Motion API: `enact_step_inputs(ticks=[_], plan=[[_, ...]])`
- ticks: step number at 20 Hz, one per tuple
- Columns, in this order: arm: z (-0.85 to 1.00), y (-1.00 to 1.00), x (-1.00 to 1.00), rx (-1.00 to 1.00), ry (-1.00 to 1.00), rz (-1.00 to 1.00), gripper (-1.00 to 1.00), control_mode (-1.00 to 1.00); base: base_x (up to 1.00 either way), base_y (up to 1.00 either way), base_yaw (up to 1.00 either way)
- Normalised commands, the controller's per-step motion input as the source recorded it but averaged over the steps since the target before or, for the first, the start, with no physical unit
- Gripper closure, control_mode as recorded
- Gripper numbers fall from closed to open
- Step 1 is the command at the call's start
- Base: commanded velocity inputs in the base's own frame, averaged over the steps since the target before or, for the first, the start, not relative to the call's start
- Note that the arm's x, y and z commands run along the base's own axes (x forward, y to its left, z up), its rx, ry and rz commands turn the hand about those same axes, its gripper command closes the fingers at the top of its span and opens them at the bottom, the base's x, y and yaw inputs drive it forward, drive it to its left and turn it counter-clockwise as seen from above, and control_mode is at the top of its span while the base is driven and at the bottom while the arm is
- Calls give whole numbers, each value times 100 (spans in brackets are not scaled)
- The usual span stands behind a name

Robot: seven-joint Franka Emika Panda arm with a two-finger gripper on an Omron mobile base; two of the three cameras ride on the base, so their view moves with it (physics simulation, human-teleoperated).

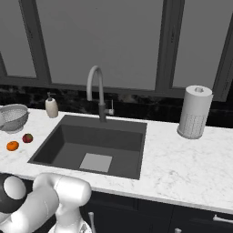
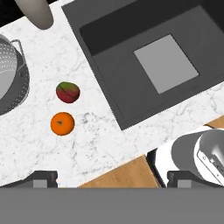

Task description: Put the colander in the sink, put the mango, orange in the colander, and turn on the sink faucet and pour water over the colander.

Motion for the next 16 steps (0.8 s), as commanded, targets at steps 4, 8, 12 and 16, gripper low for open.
enact_step_inputs(ticks=[4, 8, 12, 16], plan=[[0, 0, 41, 0, 7, 0, -100, -100, 0, 0, 0], [-12, 13, 38, 0, 8, 0, -100, -100, 0, 0, 0], [-24, 15, 36, 0, 5, 0, -100, -100, 0, 0, 0], [-38, 30, 27, 0, 3, 0, -100, -100, 0, 0, 0]])
